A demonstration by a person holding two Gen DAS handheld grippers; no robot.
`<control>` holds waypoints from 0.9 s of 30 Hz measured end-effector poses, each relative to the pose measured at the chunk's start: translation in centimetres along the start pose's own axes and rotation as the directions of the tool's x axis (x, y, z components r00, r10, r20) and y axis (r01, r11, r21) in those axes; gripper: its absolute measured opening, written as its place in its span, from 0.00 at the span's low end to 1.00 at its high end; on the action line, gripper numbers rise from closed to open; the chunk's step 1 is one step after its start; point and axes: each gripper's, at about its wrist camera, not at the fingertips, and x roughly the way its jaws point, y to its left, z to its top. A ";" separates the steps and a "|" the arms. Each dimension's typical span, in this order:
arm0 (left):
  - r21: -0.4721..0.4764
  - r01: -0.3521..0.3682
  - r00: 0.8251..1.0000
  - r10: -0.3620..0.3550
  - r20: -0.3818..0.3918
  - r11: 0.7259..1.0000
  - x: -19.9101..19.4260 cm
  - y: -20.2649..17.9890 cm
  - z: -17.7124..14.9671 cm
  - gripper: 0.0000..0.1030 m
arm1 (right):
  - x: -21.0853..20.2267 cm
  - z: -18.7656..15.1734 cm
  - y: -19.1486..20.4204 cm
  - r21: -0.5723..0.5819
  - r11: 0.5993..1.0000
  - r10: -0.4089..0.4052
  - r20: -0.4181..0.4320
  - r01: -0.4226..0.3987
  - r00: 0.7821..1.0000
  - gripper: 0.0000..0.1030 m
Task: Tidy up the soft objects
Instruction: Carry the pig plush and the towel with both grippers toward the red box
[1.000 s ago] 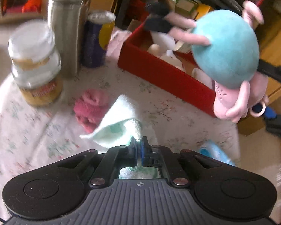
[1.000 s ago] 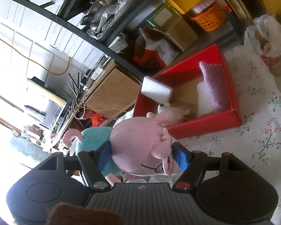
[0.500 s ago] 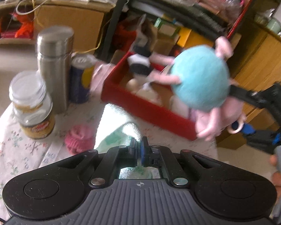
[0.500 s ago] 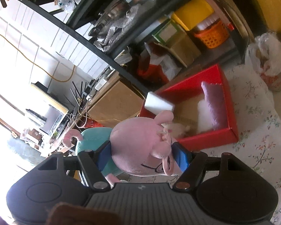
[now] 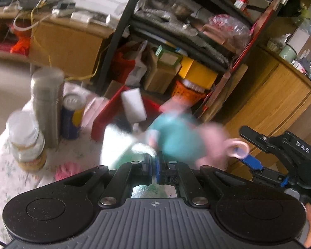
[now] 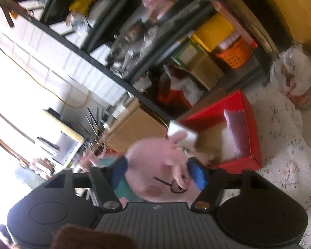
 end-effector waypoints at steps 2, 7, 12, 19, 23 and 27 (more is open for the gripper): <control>0.000 0.025 1.000 -0.025 0.018 1.000 0.5 -0.3 0.7 0.00 | -0.7 0.6 0.2 0.005 1.000 0.004 0.036 -0.005 0.999 0.17; 0.012 0.036 0.999 -0.036 -0.016 0.999 2.7 0.4 0.5 0.00 | 0.8 0.8 0.2 -0.095 0.993 -0.066 -0.002 0.065 0.998 0.17; -0.074 0.030 0.995 -0.037 -0.097 0.997 4.5 3.8 -0.1 0.00 | 6.6 -1.7 -0.6 -0.319 0.918 -0.295 -0.158 0.234 0.942 0.38; -0.143 0.054 0.995 -0.065 -0.072 0.988 2.9 7.4 0.9 0.00 | 15.5 -6.8 1.9 -0.571 0.809 -0.369 -0.311 0.138 0.876 0.60; -0.172 0.057 0.994 -0.073 -0.086 0.983 3.0 8.6 1.0 0.00 | 20.0 -9.2 2.0 -0.604 0.790 -0.405 -0.387 0.104 0.829 0.63; -0.178 0.057 0.992 -0.075 -0.098 0.982 3.4 8.8 1.0 0.00 | 23.9 -10.7 0.3 -0.654 0.744 -0.490 -0.393 0.138 0.778 0.74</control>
